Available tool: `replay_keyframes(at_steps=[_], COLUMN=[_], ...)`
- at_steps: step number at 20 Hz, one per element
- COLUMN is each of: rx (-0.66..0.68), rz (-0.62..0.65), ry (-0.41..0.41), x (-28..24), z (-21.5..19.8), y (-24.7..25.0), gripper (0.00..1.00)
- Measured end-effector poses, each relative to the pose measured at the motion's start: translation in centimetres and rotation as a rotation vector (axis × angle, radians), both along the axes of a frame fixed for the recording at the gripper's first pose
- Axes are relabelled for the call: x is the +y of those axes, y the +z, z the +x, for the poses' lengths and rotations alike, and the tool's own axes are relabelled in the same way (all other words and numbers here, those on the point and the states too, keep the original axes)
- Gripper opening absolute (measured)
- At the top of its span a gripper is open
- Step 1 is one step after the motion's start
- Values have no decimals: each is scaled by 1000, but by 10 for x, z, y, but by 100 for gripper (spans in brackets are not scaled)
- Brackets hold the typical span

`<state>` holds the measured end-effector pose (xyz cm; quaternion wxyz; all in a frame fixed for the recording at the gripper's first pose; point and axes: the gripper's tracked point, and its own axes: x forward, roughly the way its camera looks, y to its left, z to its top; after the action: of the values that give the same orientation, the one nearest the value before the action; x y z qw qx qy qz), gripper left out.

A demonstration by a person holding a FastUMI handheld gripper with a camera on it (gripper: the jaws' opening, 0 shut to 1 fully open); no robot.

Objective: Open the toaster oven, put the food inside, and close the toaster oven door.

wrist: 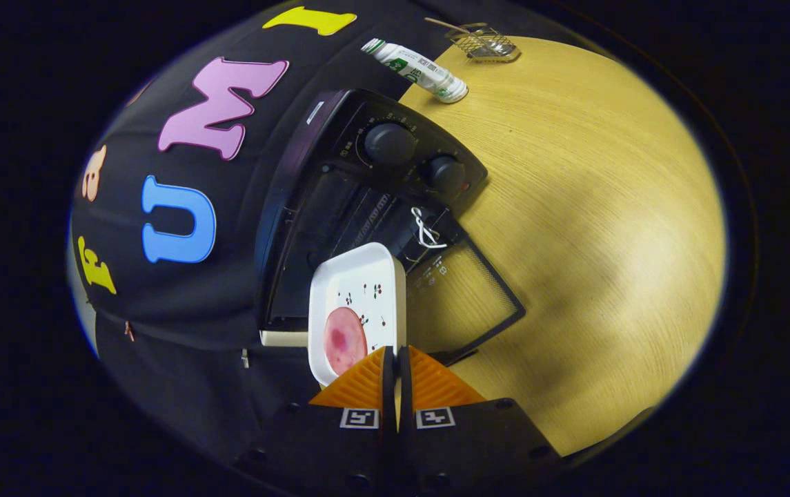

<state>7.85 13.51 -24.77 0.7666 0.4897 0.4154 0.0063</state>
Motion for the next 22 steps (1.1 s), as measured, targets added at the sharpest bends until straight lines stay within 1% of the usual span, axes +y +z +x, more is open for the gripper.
replay_keyframes(at_steps=[3, 7, 11, 14, 18, 20, 22], rx=[-10, -26, -52, -64, -88, -107, -154], rz=[54, 62, 17, 35, 42, 59, 91], ry=[-66, -158, -220, -273, -330, -346, -352], x=[9, 10, 9, 16, 17, 19, 24], z=[29, 61, 77, 88, 106, 115, 121], y=[-2, -12, -27, -32, -33, -30, -20], gripper=[5, 5, 5, 5, 6, 7, 12])
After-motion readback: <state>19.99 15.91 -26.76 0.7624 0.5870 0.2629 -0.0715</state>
